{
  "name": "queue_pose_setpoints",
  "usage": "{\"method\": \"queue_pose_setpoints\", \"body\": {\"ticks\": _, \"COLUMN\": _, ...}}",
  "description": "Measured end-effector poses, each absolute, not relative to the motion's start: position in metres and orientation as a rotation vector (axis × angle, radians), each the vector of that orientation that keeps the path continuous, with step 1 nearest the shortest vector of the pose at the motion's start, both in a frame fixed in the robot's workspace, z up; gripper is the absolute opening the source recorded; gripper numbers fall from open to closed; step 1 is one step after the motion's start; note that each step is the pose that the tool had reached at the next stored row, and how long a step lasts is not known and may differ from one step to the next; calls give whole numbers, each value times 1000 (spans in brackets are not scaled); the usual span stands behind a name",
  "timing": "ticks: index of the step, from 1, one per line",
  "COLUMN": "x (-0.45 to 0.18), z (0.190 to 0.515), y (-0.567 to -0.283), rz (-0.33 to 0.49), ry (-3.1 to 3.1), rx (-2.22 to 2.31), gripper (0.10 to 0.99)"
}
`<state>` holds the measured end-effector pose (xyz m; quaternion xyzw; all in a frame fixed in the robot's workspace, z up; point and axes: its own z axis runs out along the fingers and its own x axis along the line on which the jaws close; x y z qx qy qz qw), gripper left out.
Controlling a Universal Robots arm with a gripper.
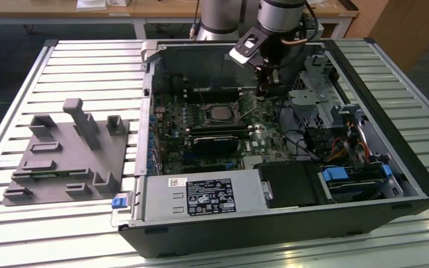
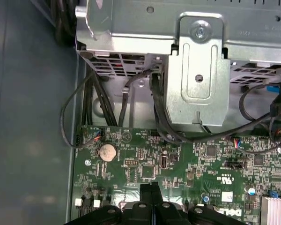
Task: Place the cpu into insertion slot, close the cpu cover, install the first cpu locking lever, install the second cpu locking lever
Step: 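Close the cpu cover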
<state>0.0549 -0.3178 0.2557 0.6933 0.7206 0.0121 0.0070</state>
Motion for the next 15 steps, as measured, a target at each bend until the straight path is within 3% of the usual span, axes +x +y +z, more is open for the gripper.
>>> {"method": "queue_pose_setpoints", "body": {"ticks": 15, "x": 65, "z": 245, "y": -310, "rz": 9, "ry": 2246, "rx": 2162, "gripper": 106}}
